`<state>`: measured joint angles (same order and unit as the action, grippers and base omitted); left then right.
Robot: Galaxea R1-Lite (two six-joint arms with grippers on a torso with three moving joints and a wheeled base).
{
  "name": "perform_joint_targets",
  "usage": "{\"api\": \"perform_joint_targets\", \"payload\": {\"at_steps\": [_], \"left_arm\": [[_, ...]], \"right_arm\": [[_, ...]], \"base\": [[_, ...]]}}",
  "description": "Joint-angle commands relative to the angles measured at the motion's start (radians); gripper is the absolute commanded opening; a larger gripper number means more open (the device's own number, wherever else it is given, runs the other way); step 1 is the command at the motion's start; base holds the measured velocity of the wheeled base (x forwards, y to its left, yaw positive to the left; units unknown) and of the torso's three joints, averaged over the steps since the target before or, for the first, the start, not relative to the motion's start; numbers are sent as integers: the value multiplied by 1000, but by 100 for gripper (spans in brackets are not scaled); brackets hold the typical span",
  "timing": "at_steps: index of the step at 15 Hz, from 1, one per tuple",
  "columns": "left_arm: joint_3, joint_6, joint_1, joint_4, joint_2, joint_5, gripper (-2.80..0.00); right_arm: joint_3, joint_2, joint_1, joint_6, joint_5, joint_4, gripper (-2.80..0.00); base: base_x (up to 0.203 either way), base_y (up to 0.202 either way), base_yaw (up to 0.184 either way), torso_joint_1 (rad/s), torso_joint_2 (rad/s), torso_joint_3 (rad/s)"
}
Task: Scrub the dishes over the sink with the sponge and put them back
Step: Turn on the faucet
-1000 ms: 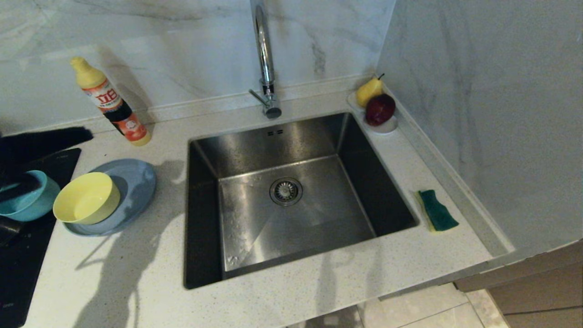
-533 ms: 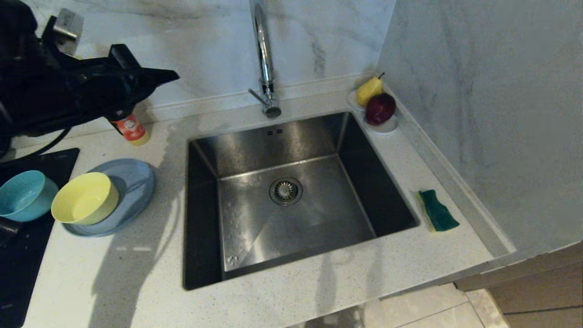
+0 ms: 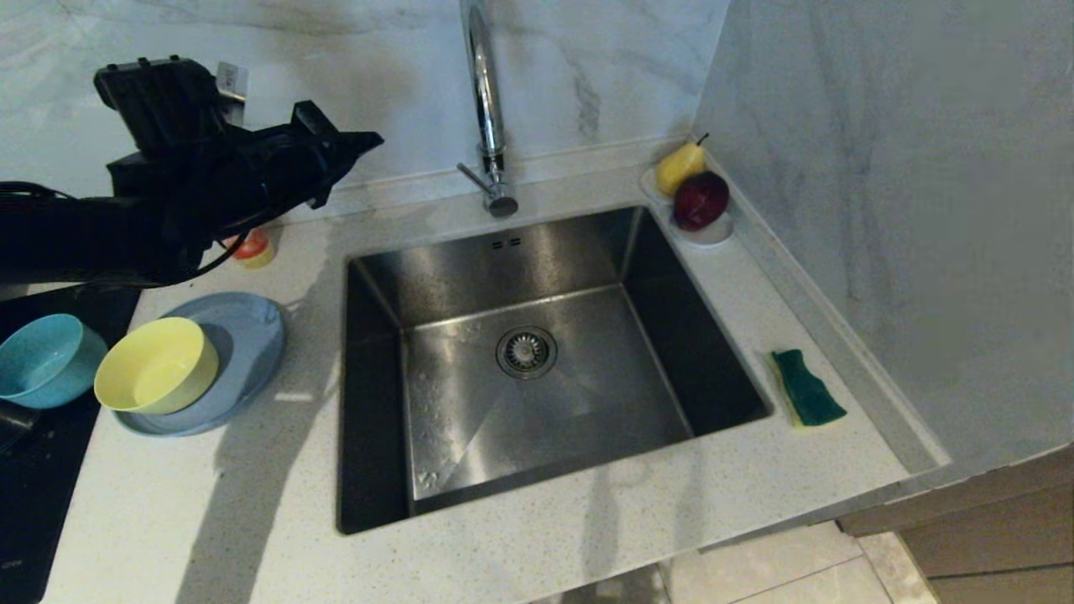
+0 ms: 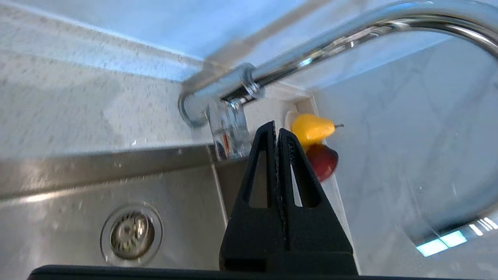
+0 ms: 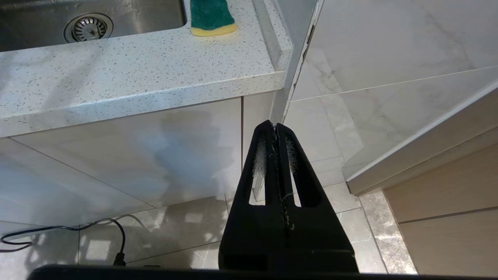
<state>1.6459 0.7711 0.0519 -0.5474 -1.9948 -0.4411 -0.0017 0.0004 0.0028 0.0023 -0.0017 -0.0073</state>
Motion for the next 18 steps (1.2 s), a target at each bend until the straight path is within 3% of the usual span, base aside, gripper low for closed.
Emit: {"api": "perform_joint_targets", "payload": {"at_steps": [1, 6, 11, 18], "left_arm": [[91, 6, 0, 1, -90, -3, -280], [233, 8, 26, -5, -200, -3, -280], [238, 8, 65, -87, -234, 2, -280], [238, 7, 97, -91, -246, 21, -280]], "right_arm": [[0, -2, 0, 1, 0, 0, -280], [0, -2, 0, 1, 0, 0, -280], [0, -2, 0, 1, -1, 0, -280], [0, -2, 0, 1, 0, 0, -280]], "base": [[0, 0, 0, 0, 0, 0], [0, 0, 0, 0, 0, 0], [0, 0, 0, 0, 0, 0], [0, 0, 0, 0, 0, 0]]}}
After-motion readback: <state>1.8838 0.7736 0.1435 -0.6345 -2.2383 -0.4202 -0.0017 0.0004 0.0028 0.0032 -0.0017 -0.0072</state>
